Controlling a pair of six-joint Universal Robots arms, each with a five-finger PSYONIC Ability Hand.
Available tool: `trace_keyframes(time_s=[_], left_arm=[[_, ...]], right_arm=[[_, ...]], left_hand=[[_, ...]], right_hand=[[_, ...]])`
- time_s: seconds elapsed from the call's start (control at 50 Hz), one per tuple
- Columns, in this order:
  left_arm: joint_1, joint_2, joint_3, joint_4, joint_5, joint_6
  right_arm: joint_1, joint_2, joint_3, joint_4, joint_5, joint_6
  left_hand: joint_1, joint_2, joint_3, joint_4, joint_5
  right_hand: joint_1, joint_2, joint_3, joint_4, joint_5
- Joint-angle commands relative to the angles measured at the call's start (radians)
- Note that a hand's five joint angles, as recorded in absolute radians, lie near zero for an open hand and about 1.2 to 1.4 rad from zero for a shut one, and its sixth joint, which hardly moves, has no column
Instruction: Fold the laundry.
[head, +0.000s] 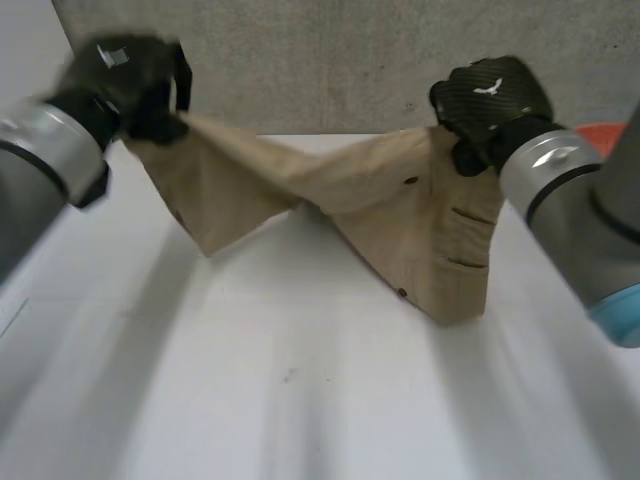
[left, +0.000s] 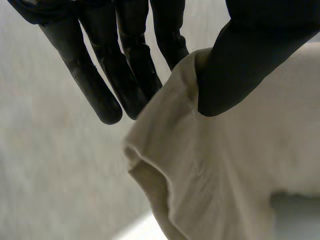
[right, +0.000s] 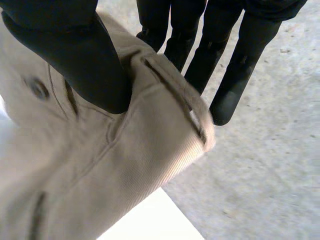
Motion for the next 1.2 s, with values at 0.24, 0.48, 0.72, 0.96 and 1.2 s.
trace_keyframes(time_s=[0.24, 0.48, 0.72, 0.96, 1.2], left_arm=[[-0.029, -0.336, 0.362, -0.213, 0.037, 0.122], [-0.054, -0.464, 0.890, 0.076, -0.092, 0.019], [-0.036, -0.429, 0.813, 0.108, -0.181, -0.024], [-0.049, -0.361, 0.224, 0.128, -0.077, -0.013], [-0.095, -0.260, -0.188, 0.122, -0.009, 0.131]], right_arm=[[-0.085, 0.246, -0.247, 0.141, -0.057, -0.102], [-0.073, 0.501, -0.691, -0.472, -0.001, 0.005], [-0.039, 0.469, -0.574, -0.700, -0.027, 0.042], [-0.045, 0.460, -0.193, -0.516, -0.044, 0.019], [-0.069, 0.366, 0.136, -0.252, -0.049, -0.010]], left_hand=[[0.224, 0.201, 0.208, 0.199, 0.232], [0.224, 0.201, 0.208, 0.199, 0.232], [0.224, 0.201, 0.208, 0.199, 0.232], [0.224, 0.201, 0.208, 0.199, 0.232], [0.224, 0.201, 0.208, 0.199, 0.232]], right_hand=[[0.246, 0.209, 0.206, 0.198, 0.239], [0.246, 0.209, 0.206, 0.198, 0.239], [0.246, 0.209, 0.206, 0.198, 0.239], [0.246, 0.209, 0.206, 0.198, 0.239], [0.246, 0.209, 0.206, 0.198, 0.239]])
